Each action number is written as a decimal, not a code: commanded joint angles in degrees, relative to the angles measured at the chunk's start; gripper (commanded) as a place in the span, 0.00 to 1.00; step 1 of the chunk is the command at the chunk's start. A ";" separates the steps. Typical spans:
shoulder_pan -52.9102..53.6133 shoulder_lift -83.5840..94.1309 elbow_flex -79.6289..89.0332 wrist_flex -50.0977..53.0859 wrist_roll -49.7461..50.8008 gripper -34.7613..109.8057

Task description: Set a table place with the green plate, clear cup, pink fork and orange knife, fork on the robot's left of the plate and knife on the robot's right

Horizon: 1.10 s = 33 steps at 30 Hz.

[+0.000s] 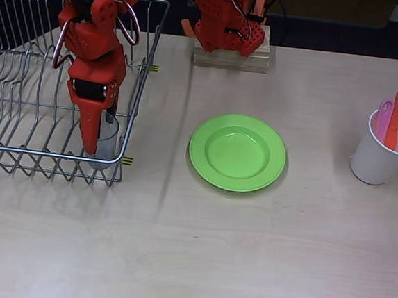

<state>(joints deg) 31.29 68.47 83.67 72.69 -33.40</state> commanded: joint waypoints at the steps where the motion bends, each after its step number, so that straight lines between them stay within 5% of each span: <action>1: 0.88 0.97 -1.14 0.88 -0.44 0.46; 23: -0.44 30.67 -4.22 10.81 -10.28 0.47; 33: -18.63 26.46 -11.25 12.13 -6.77 0.46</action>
<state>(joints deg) 18.02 96.59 75.76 83.58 -41.31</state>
